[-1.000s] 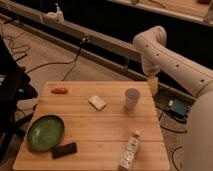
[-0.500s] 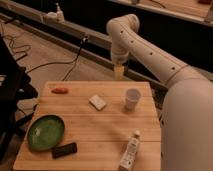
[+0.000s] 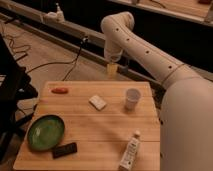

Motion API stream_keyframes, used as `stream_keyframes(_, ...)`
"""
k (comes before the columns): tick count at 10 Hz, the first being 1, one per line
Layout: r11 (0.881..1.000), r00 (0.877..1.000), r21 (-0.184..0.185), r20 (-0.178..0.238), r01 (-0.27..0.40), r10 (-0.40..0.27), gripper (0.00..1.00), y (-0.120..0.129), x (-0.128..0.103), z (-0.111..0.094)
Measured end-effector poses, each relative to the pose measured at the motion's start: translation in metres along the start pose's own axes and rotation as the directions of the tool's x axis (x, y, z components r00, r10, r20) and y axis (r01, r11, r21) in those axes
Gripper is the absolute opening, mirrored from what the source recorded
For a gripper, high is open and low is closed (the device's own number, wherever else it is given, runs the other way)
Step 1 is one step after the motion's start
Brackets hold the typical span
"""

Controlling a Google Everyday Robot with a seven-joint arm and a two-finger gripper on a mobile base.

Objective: Place the pepper on the white sponge

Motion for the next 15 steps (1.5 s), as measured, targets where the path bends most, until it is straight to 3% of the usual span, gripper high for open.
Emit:
stream_keyframes(1, 0.999, 0.999, -0.005, 0.006, -0.046, 0.046, 0.8, -0.002, 0.012, 0.001)
stream_keyframes(3, 0.985, 0.983, -0.028, 0.075, -0.169, 0.17, 0.8, -0.008, 0.024, 0.013)
stream_keyframes(6, 0.973, 0.952, -0.064, 0.201, -0.221, 0.229, 0.8, -0.014, -0.009, 0.049)
stream_keyframes(9, 0.984, 0.953, -0.052, 0.245, -0.171, 0.179, 0.8, -0.01, -0.053, 0.096)
stream_keyframes(12, 0.999, 0.961, -0.017, 0.271, -0.05, 0.053, 0.8, 0.011, -0.127, 0.136)
stream_keyframes(13, 1.0, 0.961, -0.008, 0.276, -0.02, 0.021, 0.8, 0.016, -0.14, 0.139)
stream_keyframes(15, 1.0, 0.961, -0.005, 0.276, -0.014, 0.014, 0.8, 0.017, -0.14, 0.139)
